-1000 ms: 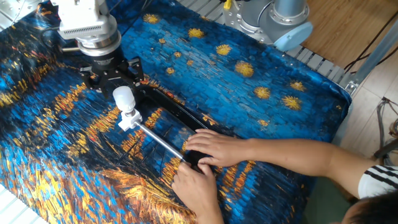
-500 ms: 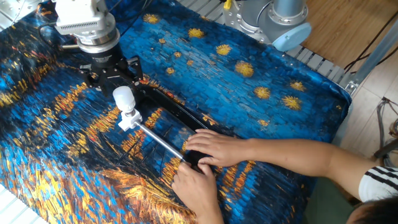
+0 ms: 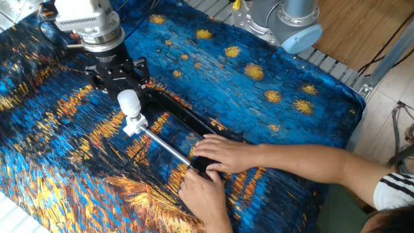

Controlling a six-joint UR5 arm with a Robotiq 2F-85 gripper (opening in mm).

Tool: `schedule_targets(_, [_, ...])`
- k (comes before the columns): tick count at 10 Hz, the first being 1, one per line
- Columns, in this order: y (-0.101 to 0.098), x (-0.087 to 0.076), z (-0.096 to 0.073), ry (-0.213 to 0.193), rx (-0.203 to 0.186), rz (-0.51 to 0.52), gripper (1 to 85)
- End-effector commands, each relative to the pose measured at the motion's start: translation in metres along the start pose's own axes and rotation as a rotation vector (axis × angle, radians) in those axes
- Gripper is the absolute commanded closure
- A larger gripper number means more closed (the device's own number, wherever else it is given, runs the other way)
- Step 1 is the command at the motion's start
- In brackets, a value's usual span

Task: Install the light bulb by rotating it

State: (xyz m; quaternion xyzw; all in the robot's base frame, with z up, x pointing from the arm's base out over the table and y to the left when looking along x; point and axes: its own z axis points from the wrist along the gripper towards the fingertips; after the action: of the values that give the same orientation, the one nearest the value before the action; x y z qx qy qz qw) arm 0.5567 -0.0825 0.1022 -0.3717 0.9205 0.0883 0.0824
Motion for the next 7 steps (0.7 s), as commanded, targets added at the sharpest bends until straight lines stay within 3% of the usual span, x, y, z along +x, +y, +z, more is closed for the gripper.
schedule_targets(1, [-0.0028, -0.0058, 0.0, -0.044, 0.003, 0.001, 20.0])
schedule_targets(7, [-0.0004, -0.0036, 0.0029, -0.068, -0.011, 0.033, 21.7])
